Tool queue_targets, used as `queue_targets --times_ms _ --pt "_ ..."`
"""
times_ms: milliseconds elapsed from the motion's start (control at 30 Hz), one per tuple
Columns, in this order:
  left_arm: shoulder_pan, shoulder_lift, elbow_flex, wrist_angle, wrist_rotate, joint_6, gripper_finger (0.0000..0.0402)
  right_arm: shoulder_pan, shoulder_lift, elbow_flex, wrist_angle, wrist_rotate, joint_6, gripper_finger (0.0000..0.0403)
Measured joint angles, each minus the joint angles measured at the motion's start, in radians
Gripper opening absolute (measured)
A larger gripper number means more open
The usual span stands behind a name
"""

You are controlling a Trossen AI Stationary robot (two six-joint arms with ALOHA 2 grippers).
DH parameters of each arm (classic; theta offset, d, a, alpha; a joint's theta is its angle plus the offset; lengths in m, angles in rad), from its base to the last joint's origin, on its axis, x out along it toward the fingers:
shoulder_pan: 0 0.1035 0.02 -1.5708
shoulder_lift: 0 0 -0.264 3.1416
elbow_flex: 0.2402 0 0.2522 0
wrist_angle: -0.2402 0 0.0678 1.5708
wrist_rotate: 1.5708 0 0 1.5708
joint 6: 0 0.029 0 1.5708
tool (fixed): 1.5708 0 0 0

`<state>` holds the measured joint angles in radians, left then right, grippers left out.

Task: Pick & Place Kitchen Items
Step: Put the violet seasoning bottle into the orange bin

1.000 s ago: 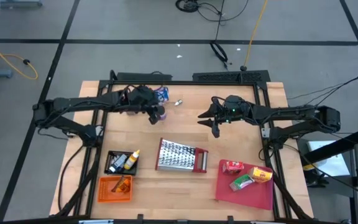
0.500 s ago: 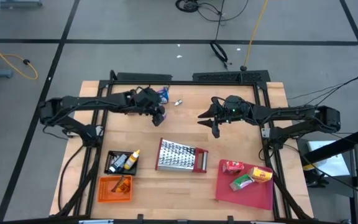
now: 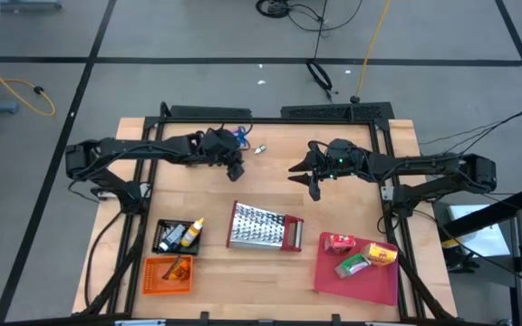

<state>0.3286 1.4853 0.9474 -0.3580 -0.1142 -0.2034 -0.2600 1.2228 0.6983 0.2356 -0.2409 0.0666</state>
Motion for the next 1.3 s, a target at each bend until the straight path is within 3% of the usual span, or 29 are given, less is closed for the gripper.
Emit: queue_targets --times_ms 1300 --pt "0.032 -0.019 -0.002 0.036 -0.048 0.090 0.0255 0.000 0.000 0.000 0.000 0.002 -0.001 0.0128"
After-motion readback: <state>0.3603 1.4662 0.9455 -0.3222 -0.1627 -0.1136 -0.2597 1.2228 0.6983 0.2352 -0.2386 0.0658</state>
